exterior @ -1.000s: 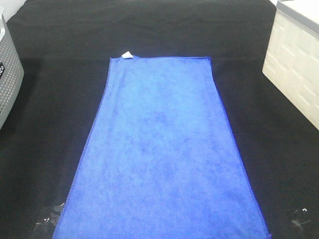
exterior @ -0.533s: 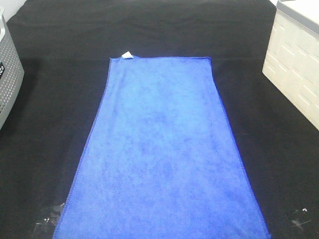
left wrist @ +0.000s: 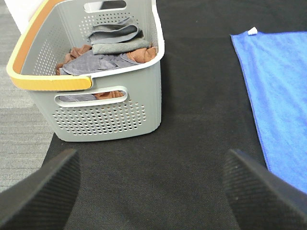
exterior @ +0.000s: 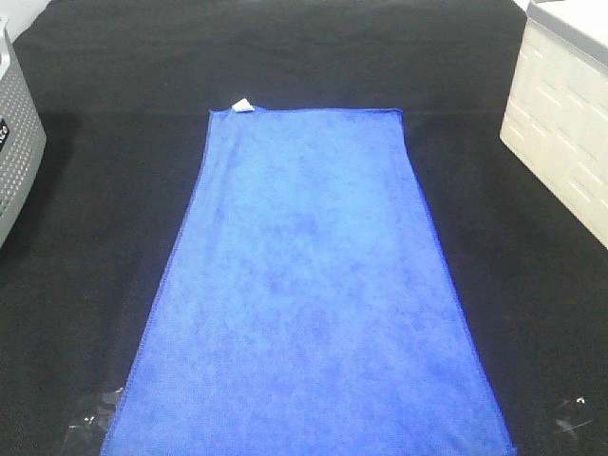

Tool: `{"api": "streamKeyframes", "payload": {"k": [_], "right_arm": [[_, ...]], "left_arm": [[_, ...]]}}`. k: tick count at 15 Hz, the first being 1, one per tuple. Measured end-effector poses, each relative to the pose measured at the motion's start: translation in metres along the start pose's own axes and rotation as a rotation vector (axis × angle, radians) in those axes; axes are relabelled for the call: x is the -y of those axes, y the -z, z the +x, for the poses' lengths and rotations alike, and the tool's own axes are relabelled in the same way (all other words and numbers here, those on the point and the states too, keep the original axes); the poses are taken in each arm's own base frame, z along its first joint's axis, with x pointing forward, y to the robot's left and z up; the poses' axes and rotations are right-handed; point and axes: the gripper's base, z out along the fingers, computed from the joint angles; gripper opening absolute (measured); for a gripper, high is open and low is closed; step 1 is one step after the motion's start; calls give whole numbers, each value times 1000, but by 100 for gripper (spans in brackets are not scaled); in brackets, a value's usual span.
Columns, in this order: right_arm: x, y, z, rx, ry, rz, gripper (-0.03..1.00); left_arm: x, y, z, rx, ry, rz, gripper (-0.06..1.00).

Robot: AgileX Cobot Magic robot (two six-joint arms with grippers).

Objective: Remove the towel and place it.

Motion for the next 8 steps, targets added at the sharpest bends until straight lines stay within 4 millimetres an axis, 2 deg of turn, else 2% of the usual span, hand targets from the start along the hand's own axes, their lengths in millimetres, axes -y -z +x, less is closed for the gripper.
{"api": "streamKeyframes", "payload": {"k": [2, 5, 7, 8], "right_arm": [[1, -7, 6, -29, -1, -2, 64], [3, -19, 15, -80, -10, -6, 64], [2, -19, 15, -79, -12, -10, 64], [3, -21, 13, -57, -15, -9, 64]], "left_arm": [[0, 6, 8, -6, 2, 0, 77], [0, 6, 10, -16, 2, -1, 77], [2, -2, 16, -53, 4, 16, 77], [6, -17, 24, -84, 7, 44, 77]]}}
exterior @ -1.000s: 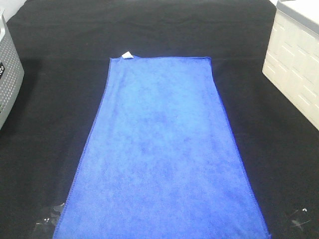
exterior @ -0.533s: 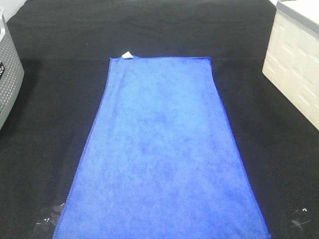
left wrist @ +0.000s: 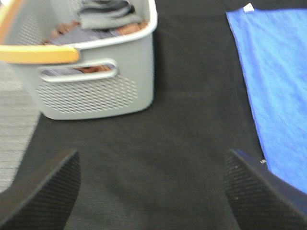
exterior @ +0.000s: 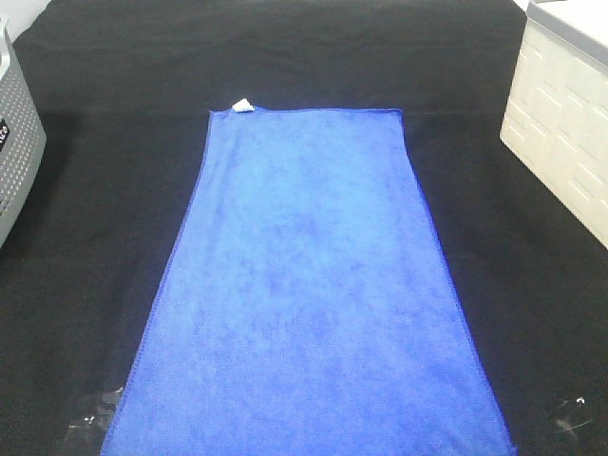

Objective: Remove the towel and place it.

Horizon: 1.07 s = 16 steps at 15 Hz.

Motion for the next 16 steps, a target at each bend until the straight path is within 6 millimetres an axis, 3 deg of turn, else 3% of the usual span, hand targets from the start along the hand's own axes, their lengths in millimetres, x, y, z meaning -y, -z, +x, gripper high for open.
{"api": "streamKeyframes", "payload": {"k": [2, 5, 16], "right_arm": [[2, -6, -2, 42, -6, 8, 64], [2, -7, -2, 45, -7, 8, 64], [2, -7, -2, 45, -6, 8, 64]], "left_arm": [[1, -18, 8, -16, -32, 11, 77], [2, -28, 10, 2, -32, 10, 77], [2, -29, 9, 17, -18, 23, 76]]}}
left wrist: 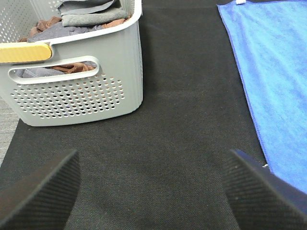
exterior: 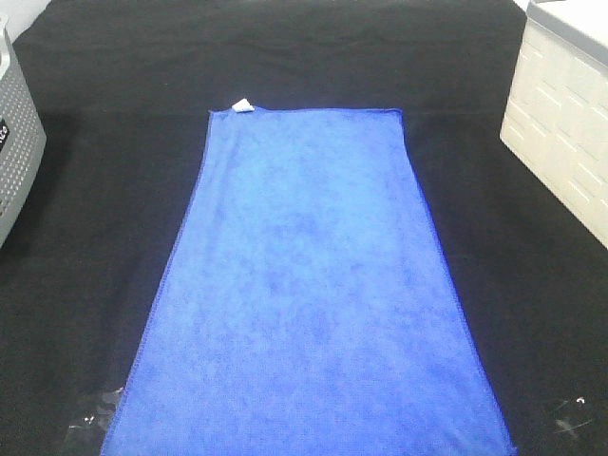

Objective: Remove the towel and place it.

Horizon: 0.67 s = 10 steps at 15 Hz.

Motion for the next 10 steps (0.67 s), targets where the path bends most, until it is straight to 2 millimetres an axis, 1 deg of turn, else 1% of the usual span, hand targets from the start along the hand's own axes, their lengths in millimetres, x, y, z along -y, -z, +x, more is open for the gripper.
{"api": "streamKeyframes", "payload": {"k": [3, 10], "right_arm": [[0, 0, 0, 0, 0, 0, 64], [0, 0, 0, 0, 0, 0, 64]], "left_arm": [[0, 0, 0, 1, -11, 33, 76], [0, 0, 0, 1, -11, 35, 76]]}}
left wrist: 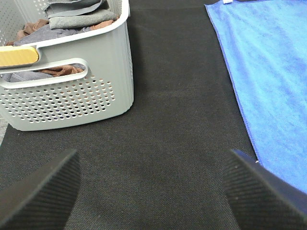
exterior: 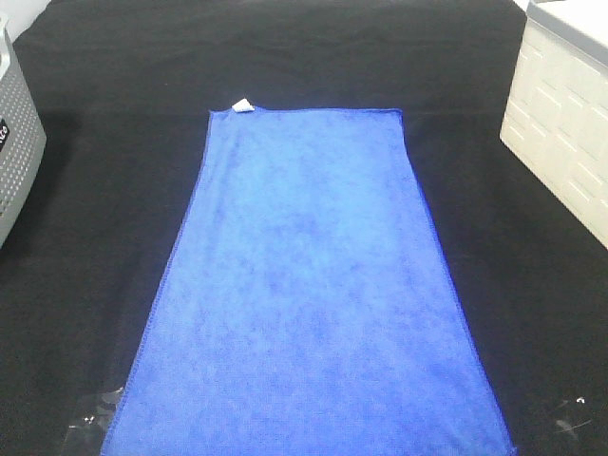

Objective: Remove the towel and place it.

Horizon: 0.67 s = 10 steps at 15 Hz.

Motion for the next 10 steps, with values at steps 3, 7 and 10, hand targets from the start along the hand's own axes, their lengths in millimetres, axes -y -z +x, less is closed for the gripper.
{"api": "streamKeyframes", "payload": {"k": [3, 7, 10], "right_arm": [[0, 0, 0, 0, 0, 0, 64], [0, 0, 0, 0, 0, 0, 64], [0, 0, 0, 0, 0, 0, 64]], "left_arm": [[0, 0, 0, 0, 0, 0, 76], [0, 0, 0, 0, 1, 0, 76], [0, 0, 0, 0, 1, 0, 76]]}}
